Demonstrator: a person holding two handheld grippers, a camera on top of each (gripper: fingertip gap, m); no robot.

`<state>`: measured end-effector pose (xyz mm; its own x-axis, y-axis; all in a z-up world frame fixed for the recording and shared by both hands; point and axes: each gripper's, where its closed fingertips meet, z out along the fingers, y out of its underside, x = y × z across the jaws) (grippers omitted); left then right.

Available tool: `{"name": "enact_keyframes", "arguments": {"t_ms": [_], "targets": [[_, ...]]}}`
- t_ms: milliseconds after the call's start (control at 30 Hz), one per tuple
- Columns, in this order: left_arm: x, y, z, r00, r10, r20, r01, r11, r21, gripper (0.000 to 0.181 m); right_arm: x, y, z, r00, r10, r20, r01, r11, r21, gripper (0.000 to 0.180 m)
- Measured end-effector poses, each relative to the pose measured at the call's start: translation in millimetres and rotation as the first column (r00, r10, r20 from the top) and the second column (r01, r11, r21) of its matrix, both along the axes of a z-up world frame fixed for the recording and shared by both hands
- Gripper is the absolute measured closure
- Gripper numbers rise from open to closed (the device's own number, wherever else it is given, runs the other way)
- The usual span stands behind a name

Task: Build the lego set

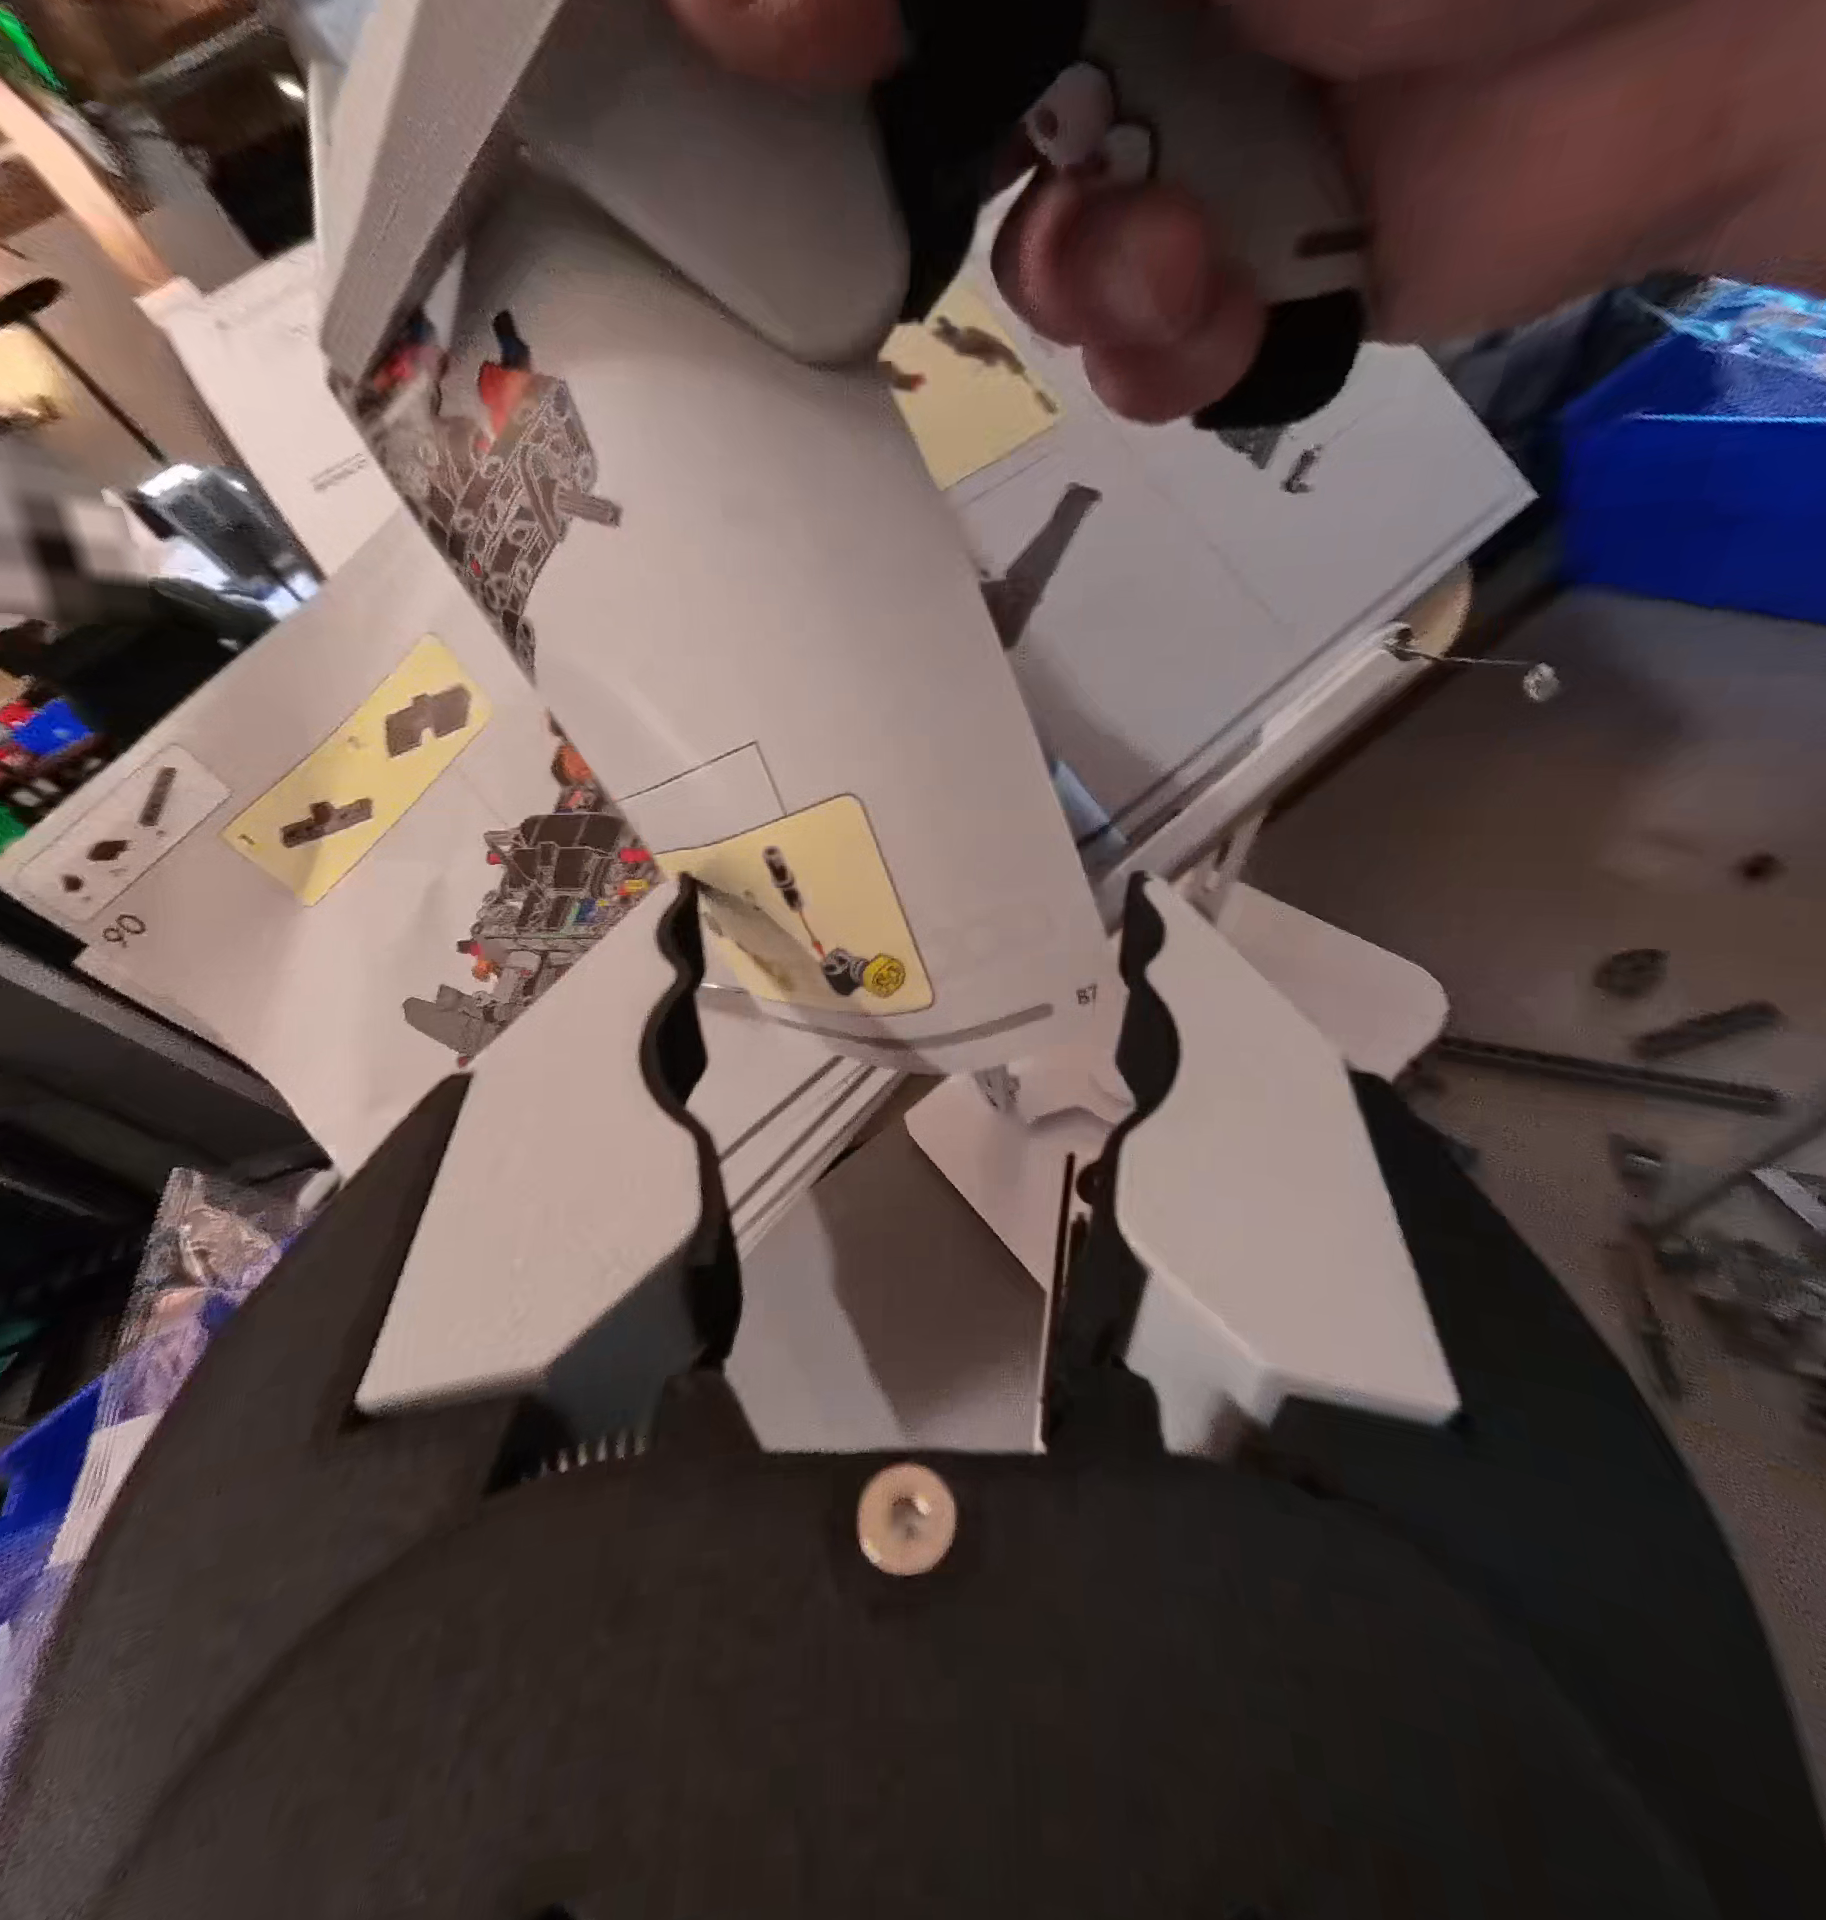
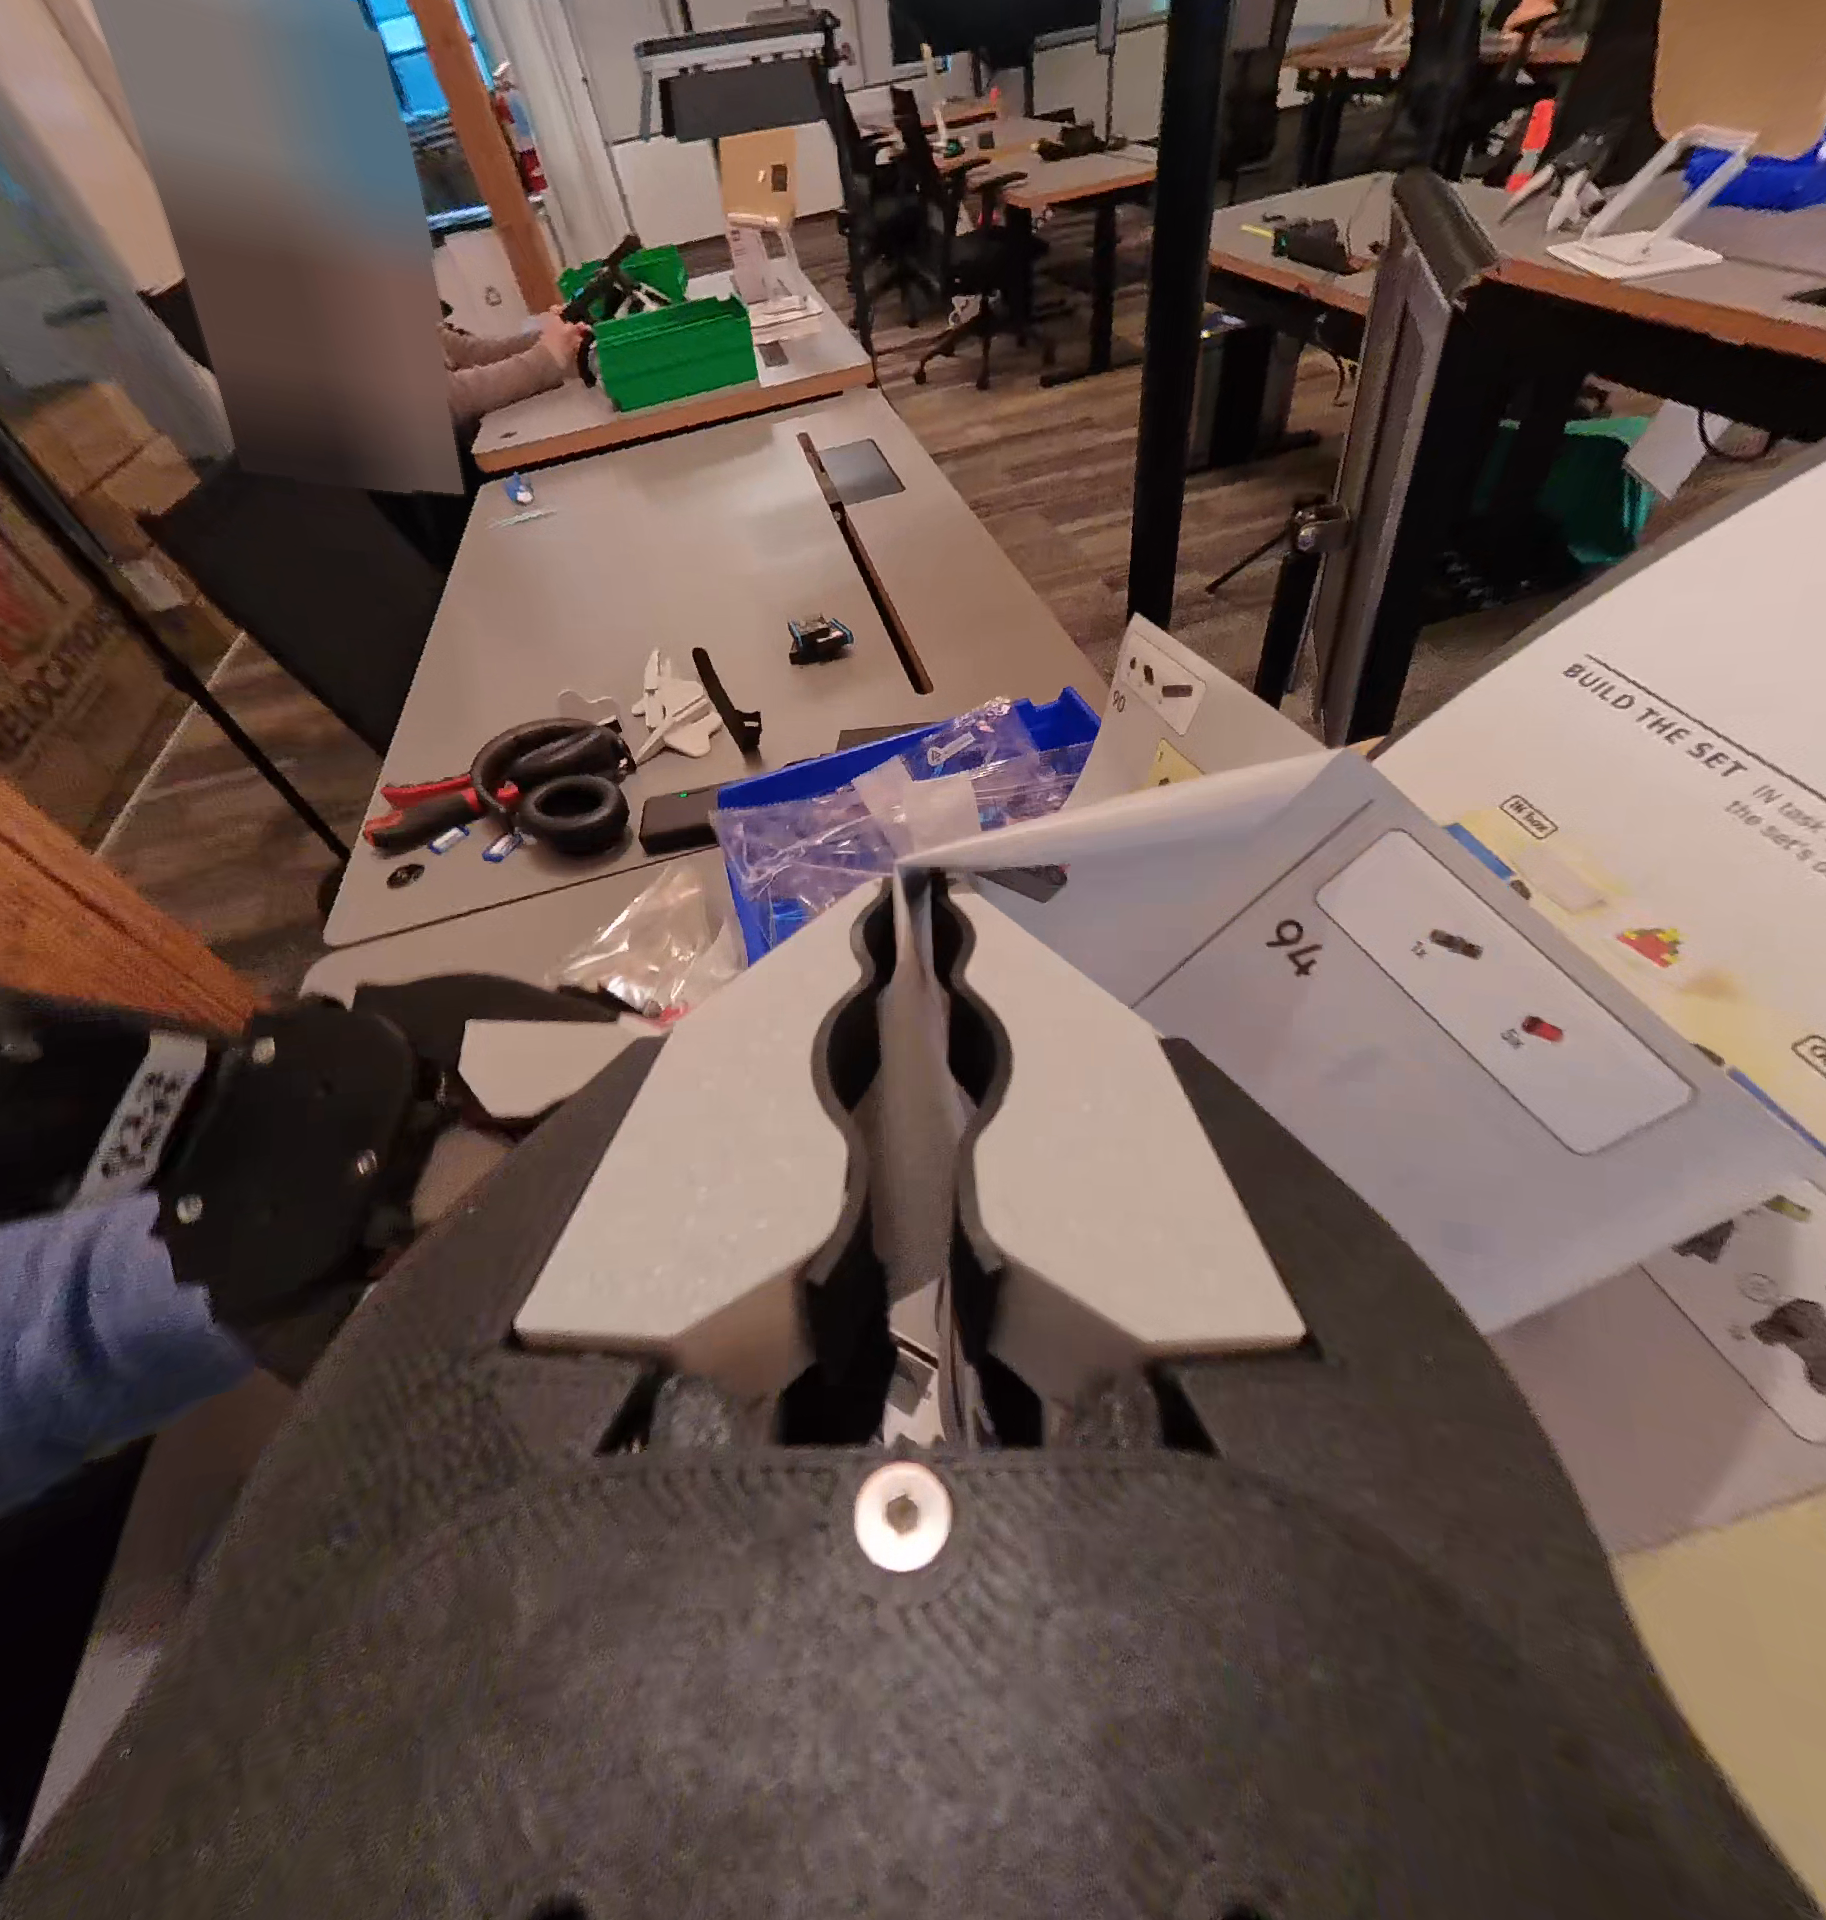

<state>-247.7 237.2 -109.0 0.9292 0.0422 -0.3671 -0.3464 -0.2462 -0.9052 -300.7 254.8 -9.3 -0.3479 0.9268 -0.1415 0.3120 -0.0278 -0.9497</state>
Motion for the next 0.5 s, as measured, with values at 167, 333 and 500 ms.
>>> {"name": "enact_keyframes", "arguments": {"t_ms": [167, 333, 500], "targets": [[-8.5, 2.3, -1.2, 1.0, 0.002, 0.016, -0.004, 0.997, 0.079, 0.143, -7.5, -5.8, 5.7, 1.0, 0.002, -0.014, -0.002, 0.999, -0.042, 0.162], [-5.0, -6.8, 8.9, 0.992, -0.094, 0.08, 0.08, 0.983, 0.162, 0.18, -3.0, -7.7, 10.5, 0.999, 0.019, -0.046, -0.02, 1.0, -0.02, 0.13], [-16.0, -17.2, 20.7, 0.937, -0.206, 0.283, 0.135, 0.958, 0.252, 0.181, 25.6, -8.5, 32.9, 0.982, 0.041, -0.185, -0.043, 0.999, -0.006, 0.106]]}}
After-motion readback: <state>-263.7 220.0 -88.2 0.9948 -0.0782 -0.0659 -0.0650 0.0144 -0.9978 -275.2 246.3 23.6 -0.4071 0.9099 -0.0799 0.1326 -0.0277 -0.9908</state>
